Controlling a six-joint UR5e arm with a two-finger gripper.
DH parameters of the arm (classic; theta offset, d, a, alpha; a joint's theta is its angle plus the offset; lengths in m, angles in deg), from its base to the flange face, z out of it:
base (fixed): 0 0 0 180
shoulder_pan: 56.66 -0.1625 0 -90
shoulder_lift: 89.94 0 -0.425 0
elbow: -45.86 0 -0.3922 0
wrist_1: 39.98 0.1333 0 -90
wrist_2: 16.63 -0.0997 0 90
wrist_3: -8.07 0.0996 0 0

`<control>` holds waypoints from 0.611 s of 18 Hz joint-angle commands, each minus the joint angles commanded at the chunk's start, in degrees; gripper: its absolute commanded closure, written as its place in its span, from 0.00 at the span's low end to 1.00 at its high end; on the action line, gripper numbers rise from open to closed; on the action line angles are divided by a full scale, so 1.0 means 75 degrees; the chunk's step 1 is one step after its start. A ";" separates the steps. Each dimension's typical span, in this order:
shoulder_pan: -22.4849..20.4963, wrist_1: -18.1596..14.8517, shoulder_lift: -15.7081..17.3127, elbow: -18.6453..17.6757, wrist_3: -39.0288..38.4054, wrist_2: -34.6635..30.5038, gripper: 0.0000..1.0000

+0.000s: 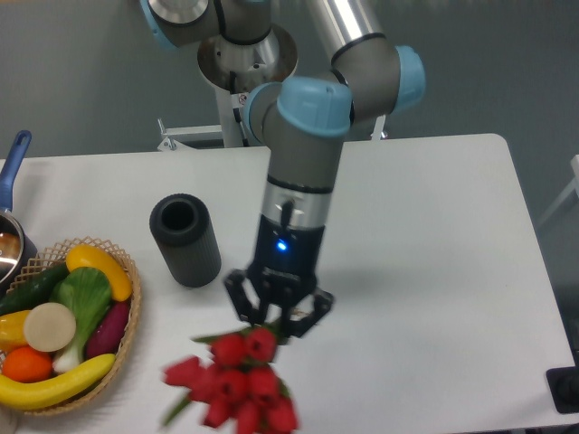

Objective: Insert the flowers into the vase
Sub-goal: 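Carry the tulips toward the black vase, swinging the stems over it, then raise the tulips and align the stems above the vase opening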

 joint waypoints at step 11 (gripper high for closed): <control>-0.0398 0.0094 0.1558 -0.1991 0.1476 0.3214 0.81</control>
